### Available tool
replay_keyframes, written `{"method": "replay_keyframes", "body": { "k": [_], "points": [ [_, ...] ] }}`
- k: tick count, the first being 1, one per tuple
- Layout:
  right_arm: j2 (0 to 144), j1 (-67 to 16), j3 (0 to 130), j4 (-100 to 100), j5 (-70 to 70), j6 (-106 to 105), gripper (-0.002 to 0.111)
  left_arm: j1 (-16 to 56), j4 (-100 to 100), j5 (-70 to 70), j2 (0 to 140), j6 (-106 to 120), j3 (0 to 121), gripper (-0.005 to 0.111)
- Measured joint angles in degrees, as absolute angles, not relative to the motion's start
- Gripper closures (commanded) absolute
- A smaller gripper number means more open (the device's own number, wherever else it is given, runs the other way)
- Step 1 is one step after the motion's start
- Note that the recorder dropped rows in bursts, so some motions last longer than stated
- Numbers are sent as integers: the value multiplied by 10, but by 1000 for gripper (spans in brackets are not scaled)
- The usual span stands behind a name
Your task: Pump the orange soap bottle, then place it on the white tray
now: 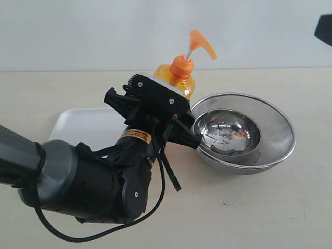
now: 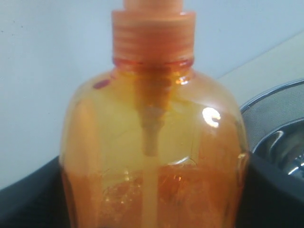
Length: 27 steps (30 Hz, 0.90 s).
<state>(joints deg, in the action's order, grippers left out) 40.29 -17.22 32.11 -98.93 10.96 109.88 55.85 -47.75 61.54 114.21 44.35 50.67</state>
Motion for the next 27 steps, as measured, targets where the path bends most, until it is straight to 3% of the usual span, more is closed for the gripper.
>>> {"method": "replay_keyframes", "body": {
  "k": [9, 27],
  "points": [
    [313, -172, 223, -924, 102, 1129, 108, 558, -477, 615, 1142, 442, 507, 102],
    [301, -172, 215, -920, 163, 1136, 108, 558, -477, 615, 1142, 442, 507, 102]
  ]
}}
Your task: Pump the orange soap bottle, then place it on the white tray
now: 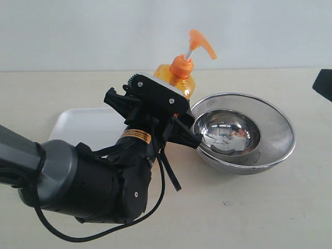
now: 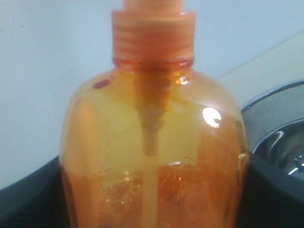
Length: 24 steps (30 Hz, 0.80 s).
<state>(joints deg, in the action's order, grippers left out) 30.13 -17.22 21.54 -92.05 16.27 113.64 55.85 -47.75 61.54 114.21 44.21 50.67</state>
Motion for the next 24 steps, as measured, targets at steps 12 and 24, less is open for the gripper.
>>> {"method": "replay_keyframes", "body": {
  "k": [12, 24],
  "points": [
    [80, -111, 215, -919, 164, 1136, 108, 558, -477, 617, 1142, 435, 507, 102],
    [4, -107, 215, -919, 164, 1136, 108, 558, -476, 617, 1142, 435, 507, 102]
  ]
}}
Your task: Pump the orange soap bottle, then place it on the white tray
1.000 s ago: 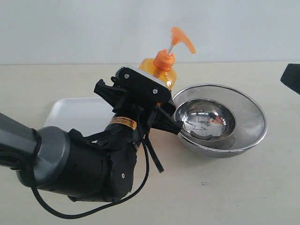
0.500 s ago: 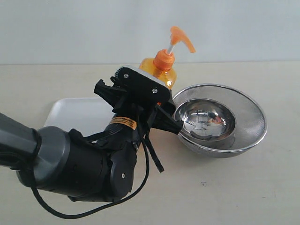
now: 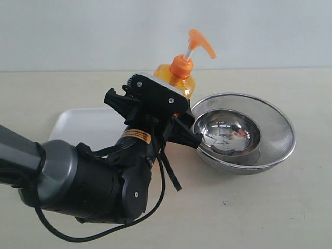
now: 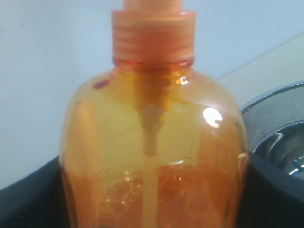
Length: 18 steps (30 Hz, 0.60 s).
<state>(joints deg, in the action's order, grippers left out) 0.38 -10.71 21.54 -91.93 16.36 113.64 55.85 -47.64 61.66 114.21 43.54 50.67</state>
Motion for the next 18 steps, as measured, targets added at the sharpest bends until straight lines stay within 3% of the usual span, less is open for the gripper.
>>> {"method": "replay_keyframes", "body": {
  "k": [18],
  "points": [
    [4, -107, 197, -909, 177, 1136, 108, 558, -476, 618, 1142, 433, 507, 102]
  ]
}}
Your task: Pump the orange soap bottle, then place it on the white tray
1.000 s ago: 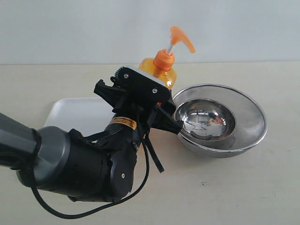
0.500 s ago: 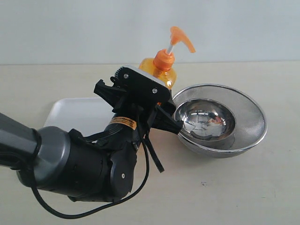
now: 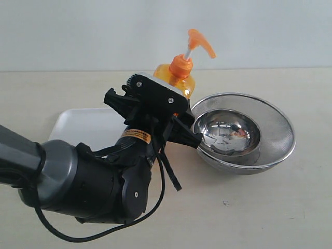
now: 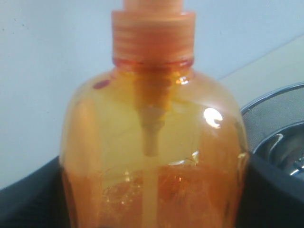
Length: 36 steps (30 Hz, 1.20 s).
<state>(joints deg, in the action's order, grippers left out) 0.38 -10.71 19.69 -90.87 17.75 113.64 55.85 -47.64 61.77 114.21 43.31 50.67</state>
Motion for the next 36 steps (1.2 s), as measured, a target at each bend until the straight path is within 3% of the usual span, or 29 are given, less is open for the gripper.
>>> {"method": "replay_keyframes", "body": {
  "k": [10, 17, 26, 36],
  "points": [
    [4, -107, 193, -982, 177, 1136, 108, 558, -476, 618, 1142, 432, 507, 102],
    [4, -107, 95, -998, 153, 1136, 108, 558, -476, 619, 1142, 432, 507, 102],
    [4, -107, 3, -730, 147, 1136, 108, 558, -476, 619, 1142, 432, 507, 102],
    [3, -107, 3, -675, 57, 1136, 108, 558, -476, 619, 1142, 432, 507, 102]
  ]
}}
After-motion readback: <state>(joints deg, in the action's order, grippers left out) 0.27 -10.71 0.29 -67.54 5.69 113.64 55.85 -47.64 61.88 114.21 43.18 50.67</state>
